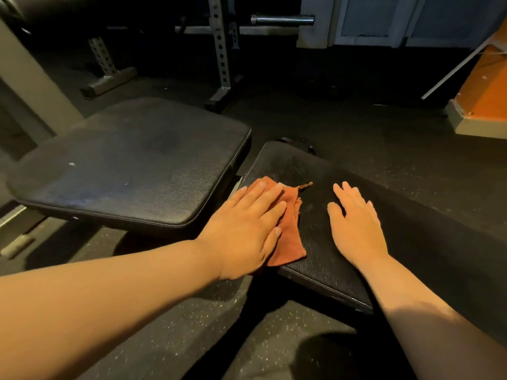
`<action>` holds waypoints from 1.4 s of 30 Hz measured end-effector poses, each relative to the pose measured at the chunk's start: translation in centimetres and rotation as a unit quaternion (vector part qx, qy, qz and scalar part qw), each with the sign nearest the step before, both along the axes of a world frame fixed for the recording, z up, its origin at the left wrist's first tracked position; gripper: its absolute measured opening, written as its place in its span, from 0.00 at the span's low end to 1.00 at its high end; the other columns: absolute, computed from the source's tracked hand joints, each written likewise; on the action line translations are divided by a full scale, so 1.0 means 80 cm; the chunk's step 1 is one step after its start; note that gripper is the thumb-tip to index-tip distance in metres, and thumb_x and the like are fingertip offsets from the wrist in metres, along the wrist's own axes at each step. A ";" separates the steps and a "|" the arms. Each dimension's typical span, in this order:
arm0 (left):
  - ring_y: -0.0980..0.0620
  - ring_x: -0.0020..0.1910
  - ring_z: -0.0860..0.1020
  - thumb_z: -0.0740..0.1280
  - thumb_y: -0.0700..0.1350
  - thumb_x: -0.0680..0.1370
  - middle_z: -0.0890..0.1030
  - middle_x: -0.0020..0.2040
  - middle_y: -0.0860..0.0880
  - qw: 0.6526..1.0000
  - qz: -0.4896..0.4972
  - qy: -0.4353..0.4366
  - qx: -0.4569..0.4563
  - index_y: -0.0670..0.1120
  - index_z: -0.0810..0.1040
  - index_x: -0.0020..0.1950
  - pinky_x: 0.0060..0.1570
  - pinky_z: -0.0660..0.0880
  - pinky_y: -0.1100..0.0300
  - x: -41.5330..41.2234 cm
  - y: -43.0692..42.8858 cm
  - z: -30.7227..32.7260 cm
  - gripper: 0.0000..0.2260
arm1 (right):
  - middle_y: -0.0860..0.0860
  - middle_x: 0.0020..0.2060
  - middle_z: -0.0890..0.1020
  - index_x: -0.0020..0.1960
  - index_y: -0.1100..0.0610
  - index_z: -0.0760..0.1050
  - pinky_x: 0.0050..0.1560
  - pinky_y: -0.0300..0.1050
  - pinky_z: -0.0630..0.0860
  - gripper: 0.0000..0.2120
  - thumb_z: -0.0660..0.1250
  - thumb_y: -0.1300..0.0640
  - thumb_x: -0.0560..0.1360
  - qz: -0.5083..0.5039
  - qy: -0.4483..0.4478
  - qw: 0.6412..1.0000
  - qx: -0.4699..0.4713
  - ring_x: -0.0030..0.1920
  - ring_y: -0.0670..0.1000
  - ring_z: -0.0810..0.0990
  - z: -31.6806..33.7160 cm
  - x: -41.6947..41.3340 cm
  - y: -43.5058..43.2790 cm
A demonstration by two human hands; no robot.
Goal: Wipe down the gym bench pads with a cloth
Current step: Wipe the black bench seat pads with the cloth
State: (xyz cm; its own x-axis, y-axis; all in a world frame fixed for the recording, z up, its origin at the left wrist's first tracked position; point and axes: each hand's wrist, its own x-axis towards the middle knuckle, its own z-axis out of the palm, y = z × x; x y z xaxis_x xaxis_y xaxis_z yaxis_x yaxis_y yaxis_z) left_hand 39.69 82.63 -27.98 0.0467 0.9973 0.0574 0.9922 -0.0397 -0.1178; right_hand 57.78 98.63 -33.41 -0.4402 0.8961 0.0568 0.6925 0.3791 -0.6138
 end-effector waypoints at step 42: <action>0.46 0.59 0.74 0.56 0.51 0.79 0.79 0.56 0.49 0.964 -0.165 -0.165 0.126 0.45 0.84 0.49 0.62 0.69 0.47 -0.044 0.004 -0.015 0.18 | 0.44 0.81 0.49 0.82 0.45 0.50 0.79 0.47 0.41 0.28 0.49 0.41 0.84 -0.031 -0.066 0.997 0.005 0.80 0.45 0.43 -0.002 -0.012 -0.110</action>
State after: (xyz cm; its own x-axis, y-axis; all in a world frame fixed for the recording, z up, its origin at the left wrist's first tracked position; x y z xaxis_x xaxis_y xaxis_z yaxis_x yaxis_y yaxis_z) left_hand 36.19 82.95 -29.19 0.2980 0.8836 0.3611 0.9154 -0.3718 0.1544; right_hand 56.85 89.81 -33.54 -0.3890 0.9212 0.0113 0.7892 0.3396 -0.5117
